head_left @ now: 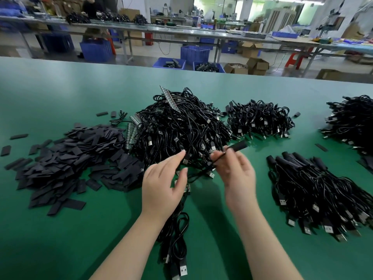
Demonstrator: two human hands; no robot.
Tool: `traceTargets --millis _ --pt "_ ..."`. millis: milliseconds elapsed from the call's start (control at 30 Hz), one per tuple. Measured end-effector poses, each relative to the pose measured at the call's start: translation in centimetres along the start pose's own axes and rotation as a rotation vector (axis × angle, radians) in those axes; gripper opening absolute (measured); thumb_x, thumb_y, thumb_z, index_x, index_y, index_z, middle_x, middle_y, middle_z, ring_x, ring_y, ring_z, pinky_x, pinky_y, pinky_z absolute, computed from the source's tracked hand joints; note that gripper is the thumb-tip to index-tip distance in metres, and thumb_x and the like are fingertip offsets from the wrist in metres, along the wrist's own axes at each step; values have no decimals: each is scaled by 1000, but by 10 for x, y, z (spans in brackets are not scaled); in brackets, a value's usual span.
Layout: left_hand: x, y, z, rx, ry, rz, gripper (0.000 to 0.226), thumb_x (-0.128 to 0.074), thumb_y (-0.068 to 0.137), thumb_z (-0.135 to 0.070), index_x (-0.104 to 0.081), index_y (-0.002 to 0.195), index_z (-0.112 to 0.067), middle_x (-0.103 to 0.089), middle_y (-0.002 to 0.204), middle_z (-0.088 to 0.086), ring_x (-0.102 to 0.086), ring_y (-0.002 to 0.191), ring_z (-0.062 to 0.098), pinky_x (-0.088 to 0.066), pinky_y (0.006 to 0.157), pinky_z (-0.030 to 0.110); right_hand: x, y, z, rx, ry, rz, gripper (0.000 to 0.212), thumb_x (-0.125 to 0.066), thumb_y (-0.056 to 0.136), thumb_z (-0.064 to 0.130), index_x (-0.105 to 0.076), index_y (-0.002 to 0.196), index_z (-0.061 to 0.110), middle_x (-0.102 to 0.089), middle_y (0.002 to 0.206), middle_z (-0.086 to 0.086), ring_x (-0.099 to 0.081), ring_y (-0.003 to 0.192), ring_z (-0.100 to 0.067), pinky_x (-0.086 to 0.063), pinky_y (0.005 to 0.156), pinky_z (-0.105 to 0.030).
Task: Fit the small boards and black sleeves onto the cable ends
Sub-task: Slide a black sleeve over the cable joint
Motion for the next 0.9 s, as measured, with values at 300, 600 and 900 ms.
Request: traceTargets --millis 300,600,900 --pt "-9 -1 22 251 -21 130 36 -60 92 -8 -63 124 -26 -64 99 -18 -55 89 -4 -31 89 14 105 41 163 308 -1385 -476 26 -59 93 36 -73 107 20 -74 88 -2 -63 77 -26 -45 64 -30" --pt "-20 -9 53 366 239 471 26 -53 93 -39 -69 113 -31 -61 103 -15 -59 82 4 -50 78 31 99 41 123 344 -1910 -460 31 -64 91 30 -70 119 16 -70 116 -18 -60 111 -37 -31 105 -50" --pt "-31 -16 60 408 149 604 21 -64 82 -56 -63 95 -39 -57 100 -19 -55 87 1 -48 80 29 -37 -6 -29 98 -1500 367 31 -59 93 47 -71 116 29 -70 108 9 -63 100 -15 -54 86 -32"
Point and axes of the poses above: each hand's wrist, its own y-axis towards the middle knuckle, its own x-axis out of the back of the hand, z = x × y, the point moved 8 cm from there along y, towards the middle knuckle
